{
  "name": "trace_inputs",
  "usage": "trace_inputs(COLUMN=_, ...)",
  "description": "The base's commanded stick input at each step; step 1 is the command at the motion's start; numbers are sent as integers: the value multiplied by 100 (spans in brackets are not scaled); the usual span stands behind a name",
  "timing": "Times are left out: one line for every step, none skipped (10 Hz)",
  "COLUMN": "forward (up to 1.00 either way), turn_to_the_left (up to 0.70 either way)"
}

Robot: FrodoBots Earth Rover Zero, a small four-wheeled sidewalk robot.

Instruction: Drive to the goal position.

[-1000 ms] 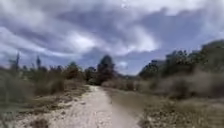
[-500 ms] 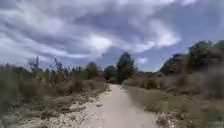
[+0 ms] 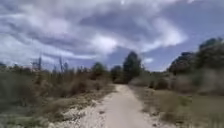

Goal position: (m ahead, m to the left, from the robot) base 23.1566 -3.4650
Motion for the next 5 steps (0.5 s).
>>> trace_inputs(forward=85, turn_to_the_left=0)
trace_inputs(forward=85, turn_to_the_left=0)
trace_inputs(forward=85, turn_to_the_left=0)
trace_inputs(forward=85, turn_to_the_left=0)
trace_inputs(forward=85, turn_to_the_left=0)
